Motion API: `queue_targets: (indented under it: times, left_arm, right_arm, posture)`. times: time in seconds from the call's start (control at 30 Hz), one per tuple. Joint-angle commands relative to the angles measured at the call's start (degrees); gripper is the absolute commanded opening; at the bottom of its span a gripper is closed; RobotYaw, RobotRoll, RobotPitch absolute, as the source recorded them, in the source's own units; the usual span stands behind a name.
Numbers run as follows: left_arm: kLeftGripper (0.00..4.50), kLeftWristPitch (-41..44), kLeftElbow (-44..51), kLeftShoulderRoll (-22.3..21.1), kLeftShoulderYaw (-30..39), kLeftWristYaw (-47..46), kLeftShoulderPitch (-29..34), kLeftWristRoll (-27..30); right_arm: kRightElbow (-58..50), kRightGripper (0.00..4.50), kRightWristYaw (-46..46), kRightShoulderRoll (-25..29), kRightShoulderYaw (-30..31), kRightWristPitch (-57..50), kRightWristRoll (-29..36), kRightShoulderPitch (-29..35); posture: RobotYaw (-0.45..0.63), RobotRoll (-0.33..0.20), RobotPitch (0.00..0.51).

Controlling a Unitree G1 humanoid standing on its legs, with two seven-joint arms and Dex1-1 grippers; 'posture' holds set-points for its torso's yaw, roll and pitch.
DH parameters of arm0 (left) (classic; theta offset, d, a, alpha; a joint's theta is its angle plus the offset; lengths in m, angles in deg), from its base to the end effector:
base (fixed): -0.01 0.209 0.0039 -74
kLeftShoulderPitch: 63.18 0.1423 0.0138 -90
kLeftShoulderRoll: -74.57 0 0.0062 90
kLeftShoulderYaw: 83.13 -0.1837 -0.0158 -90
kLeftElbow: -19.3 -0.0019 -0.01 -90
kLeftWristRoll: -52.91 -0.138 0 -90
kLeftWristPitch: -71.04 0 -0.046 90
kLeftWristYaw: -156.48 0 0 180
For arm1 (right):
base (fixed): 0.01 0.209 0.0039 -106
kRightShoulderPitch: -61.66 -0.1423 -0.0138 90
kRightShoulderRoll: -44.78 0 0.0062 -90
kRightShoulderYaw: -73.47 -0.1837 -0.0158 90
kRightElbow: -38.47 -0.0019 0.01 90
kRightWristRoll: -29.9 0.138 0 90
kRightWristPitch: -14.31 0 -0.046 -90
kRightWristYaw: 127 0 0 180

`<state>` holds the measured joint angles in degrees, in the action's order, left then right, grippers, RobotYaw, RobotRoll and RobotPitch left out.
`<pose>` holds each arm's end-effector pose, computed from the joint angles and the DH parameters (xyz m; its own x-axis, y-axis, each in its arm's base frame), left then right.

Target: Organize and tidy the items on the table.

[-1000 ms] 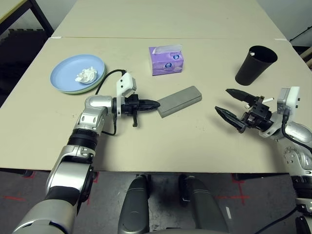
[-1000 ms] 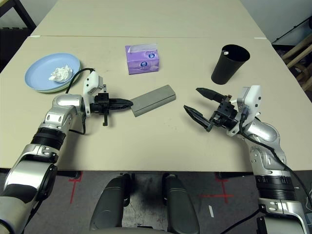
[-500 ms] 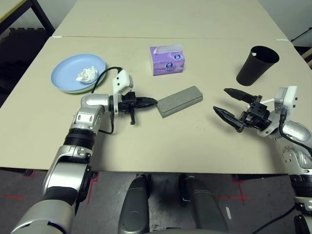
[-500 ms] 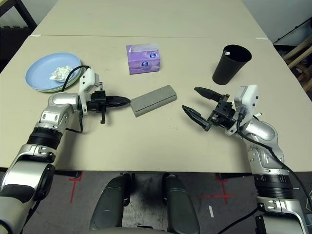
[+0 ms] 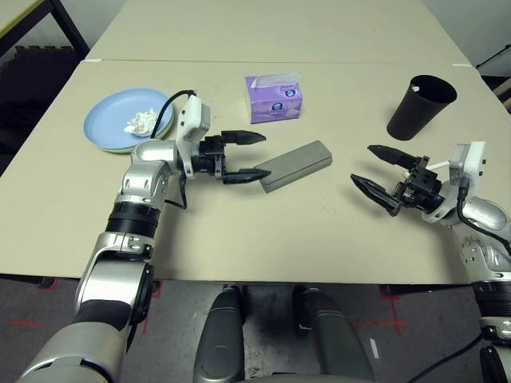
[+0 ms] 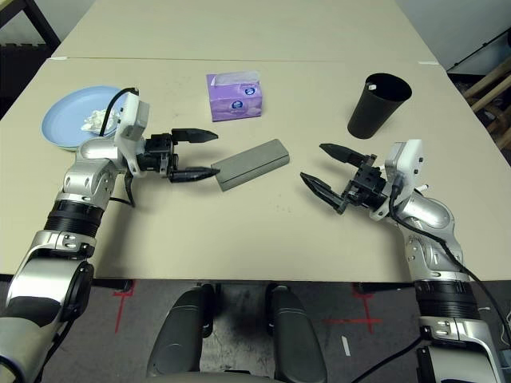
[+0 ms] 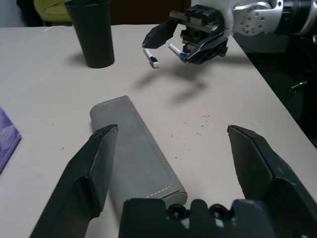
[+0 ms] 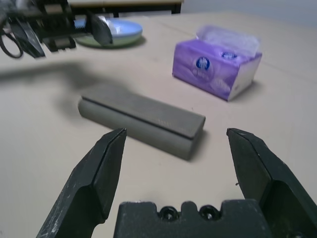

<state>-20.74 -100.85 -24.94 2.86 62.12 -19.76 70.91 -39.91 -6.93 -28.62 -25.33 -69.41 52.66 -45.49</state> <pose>0.3346 0.2002 0.1848 0.0566 -0.9913 -0.1185 0.9492 0.0167 0.3141 0.2518 -0.2775 0.1298 0.6265 0.7775 0.0555 -0.7289 0.6096 -0.3115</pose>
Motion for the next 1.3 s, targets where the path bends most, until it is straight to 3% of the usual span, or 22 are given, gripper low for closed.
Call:
queue_targets:
  times: [0.03,0.13,0.3,0.4,0.57,0.73,1.07,1.3]
  left_arm:
    - [4.48,-2.6,-0.6,0.9,-1.6,1.6,1.0,-0.7]
    - [4.48,-2.9,-0.1,1.8,-1.5,1.6,1.3,0.0]
    - [4.48,-3.7,-0.1,3.0,-1.2,1.9,0.7,0.9]
    - [4.48,-3.1,0.0,4.1,-0.7,1.6,0.2,1.9]
    - [4.48,-2.4,0.9,5.3,-0.9,1.2,0.5,2.2]
    - [4.48,-2.4,1.4,5.9,-0.6,0.5,0.7,2.6]
    - [4.48,0.4,4.3,7.4,-0.2,-2.5,1.7,3.9]
    - [4.48,1.4,5.6,6.3,-0.1,-4.1,2.8,3.3]
  right_arm:
    - [0.0,4.50,2.2,1.5,0.8,-2.7,-2.3,-0.3]
    - [-1.9,4.50,3.5,3.9,0.8,-7.1,-3.2,-1.0]
    - [-5.2,4.50,5.1,11.7,4.3,-14.8,-10.1,-2.7]
    - [-6.7,4.50,1.8,16.4,6.9,-17.6,-12.3,-2.5]
    - [-4.0,4.50,-7.0,25.4,13.0,-15.9,-18.3,-5.0]
    - [3.0,4.50,-16.4,31.0,19.9,-7.0,-25.7,-13.4]
    - [22.4,4.50,-23.2,30.0,28.2,14.7,-36.6,-27.5]
    - [28.5,4.50,-23.8,26.8,30.3,21.8,-39.8,-31.3]
  posture:
    - [0.08,0.000,0.208]
    - [0.08,0.000,0.207]
    - [0.07,0.000,0.203]
    - [0.06,0.000,0.203]
    - [0.06,0.000,0.205]
    - [0.06,0.000,0.204]
    - [0.08,0.000,0.226]
    - [0.10,0.000,0.237]
